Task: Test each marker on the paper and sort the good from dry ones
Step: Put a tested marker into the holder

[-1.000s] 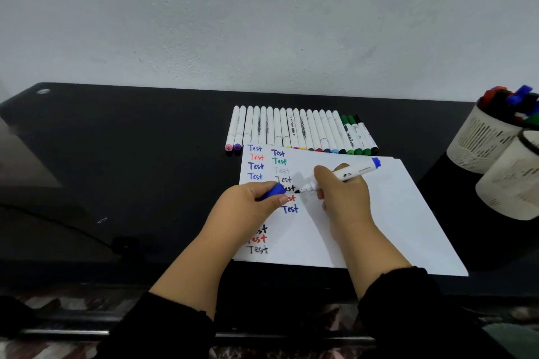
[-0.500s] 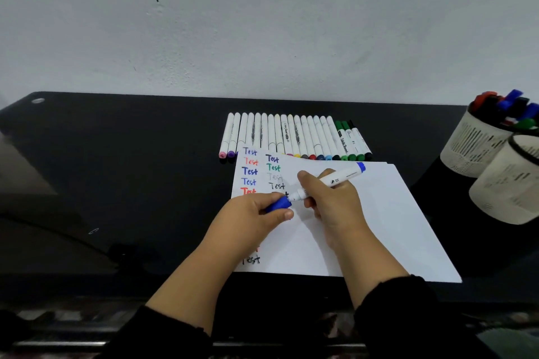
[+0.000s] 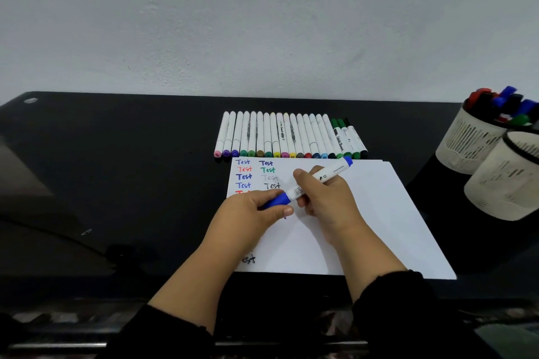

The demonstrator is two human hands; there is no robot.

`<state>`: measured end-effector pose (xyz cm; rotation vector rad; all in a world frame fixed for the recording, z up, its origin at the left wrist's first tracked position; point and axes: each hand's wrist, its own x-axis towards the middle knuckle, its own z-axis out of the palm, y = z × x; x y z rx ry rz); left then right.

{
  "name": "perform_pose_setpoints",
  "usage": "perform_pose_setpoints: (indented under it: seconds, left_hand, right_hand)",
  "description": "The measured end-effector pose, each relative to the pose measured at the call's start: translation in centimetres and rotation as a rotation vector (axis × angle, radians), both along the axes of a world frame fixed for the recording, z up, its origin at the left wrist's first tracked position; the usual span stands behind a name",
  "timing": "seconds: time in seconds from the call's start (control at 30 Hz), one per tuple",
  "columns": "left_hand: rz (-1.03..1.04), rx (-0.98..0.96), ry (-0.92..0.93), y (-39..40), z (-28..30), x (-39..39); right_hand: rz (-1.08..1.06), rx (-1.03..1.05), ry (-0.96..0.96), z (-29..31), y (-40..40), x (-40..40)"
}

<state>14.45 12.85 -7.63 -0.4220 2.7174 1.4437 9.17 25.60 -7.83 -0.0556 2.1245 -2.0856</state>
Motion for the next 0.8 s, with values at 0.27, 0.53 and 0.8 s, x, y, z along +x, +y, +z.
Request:
perform_pose_setpoints:
  seconds: [0.27,0.53,0.8]
  left_hand:
    - [0.059,0.072,0.038,0.4,-0.2,0.1]
    - [0.078,0.001,0.063,0.8,-0.1,0.3]
    - [0.068,-0.007,0.055,0.8,0.2,0.3]
  right_hand:
    - [0.012,-0.053,-0.007,-0.4,-0.6,-0.3]
    - [0.021,-0.102,-0.046,-0.7,-1.0,-0.5]
    - [0.026,-0.024,-0.048,0.0,-0.9,-0.6]
